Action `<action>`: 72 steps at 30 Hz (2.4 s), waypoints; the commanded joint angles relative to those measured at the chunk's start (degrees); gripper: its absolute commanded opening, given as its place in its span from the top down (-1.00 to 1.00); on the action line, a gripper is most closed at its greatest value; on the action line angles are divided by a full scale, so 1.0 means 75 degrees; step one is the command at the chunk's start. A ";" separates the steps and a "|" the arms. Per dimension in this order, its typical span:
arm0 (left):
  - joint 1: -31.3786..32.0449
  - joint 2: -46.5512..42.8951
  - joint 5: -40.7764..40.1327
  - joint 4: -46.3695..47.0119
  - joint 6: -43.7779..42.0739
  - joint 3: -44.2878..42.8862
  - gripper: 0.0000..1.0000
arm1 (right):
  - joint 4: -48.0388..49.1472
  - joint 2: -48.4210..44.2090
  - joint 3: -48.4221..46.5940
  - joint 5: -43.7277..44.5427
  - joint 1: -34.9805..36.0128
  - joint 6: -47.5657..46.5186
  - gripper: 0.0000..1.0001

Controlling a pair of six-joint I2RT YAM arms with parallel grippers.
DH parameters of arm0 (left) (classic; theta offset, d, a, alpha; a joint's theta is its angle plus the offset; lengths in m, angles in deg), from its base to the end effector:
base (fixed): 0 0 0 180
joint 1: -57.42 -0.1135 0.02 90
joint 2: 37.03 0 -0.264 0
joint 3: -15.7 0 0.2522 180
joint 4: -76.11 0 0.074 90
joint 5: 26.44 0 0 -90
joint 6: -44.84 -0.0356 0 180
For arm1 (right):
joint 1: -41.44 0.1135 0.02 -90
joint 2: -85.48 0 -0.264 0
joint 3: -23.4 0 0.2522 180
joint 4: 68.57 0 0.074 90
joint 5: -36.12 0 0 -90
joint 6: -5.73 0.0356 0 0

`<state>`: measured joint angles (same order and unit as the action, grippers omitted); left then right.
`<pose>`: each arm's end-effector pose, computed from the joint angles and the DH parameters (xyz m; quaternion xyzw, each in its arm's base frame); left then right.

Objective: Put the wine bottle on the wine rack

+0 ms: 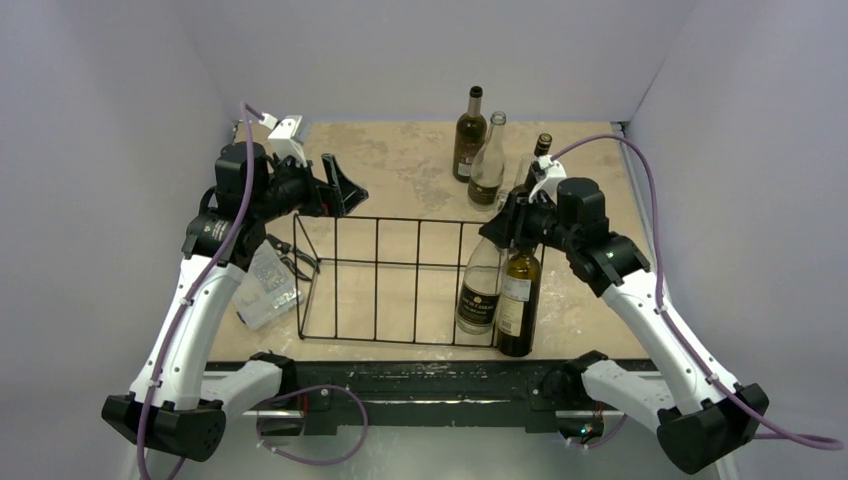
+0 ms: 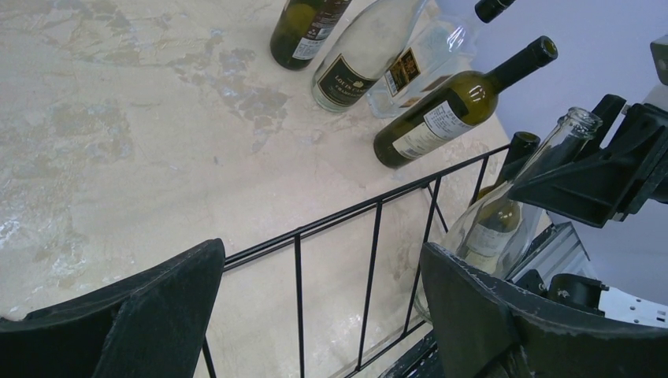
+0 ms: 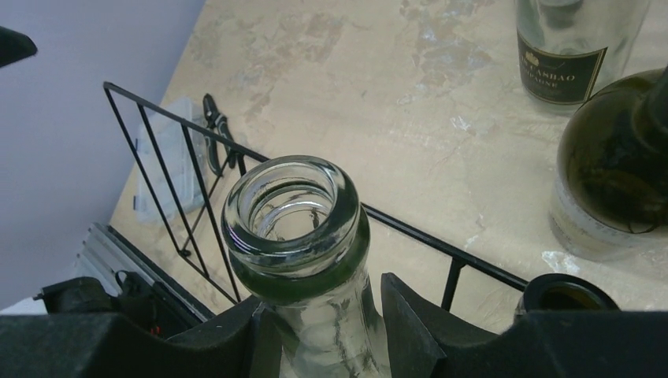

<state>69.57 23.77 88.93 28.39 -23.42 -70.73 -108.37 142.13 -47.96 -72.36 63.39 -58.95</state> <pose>0.2089 -0.0606 0.4131 0.0546 0.8167 -0.3331 0.4682 0.1965 0.0914 0.3524 -0.0616 0.8350 0.3365 0.4309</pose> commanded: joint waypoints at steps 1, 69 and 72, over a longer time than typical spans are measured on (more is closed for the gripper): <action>0.0057 -0.0022 0.0126 0.0187 0.0030 -0.0258 -0.88 | 0.0577 -0.0031 -0.0321 0.0851 0.0474 0.0201 1.00; 0.0186 0.0277 -0.0300 0.0057 -0.0178 -0.0261 -0.86 | -0.0067 0.0401 -0.0856 0.3552 0.2262 -0.0478 -0.69; 0.0186 0.0336 -0.0273 -0.0036 -0.0179 -0.0341 -0.86 | -0.0129 0.0377 -0.1189 0.3510 0.2255 -0.0696 -0.71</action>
<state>70.64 26.22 87.09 27.04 -23.73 -71.53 -109.01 145.60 -52.64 -47.07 80.05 -61.35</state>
